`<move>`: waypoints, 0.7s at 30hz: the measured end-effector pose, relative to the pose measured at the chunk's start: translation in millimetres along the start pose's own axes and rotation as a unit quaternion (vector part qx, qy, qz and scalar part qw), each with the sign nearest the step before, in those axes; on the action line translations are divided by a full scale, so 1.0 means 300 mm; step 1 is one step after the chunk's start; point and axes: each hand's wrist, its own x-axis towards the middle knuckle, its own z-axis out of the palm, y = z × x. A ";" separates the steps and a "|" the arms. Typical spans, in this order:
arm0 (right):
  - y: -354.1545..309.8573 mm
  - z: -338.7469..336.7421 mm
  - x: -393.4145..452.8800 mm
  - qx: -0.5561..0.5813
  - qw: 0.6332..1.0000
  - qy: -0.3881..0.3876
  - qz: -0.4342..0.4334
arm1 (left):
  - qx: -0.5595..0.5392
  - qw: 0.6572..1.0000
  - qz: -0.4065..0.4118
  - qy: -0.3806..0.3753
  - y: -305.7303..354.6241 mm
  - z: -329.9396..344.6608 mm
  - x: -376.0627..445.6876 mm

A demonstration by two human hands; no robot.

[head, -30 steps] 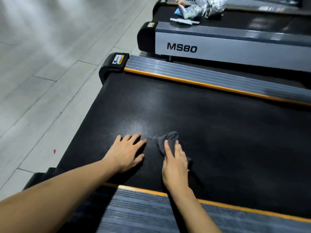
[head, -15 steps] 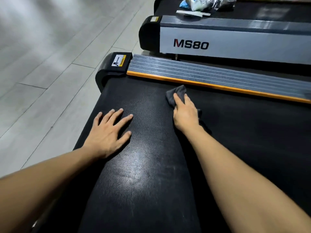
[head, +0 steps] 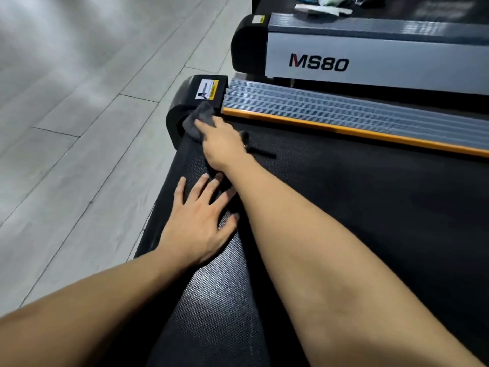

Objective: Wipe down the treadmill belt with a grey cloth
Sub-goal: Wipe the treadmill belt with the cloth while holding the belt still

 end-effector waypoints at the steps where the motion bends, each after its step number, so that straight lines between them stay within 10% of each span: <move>1: 0.022 -0.002 -0.004 0.009 1.000 -0.008 -0.004 | -0.001 1.000 0.000 -0.006 -0.007 -0.001 0.001; 11: 0.567 -0.094 -0.362 0.010 0.949 0.158 0.272 | -0.026 1.000 0.007 -0.013 -0.029 -0.027 -0.142; 21: 0.044 0.023 -0.215 0.097 0.993 0.056 -0.042 | -0.028 0.999 0.001 -0.022 -0.026 -0.025 -0.185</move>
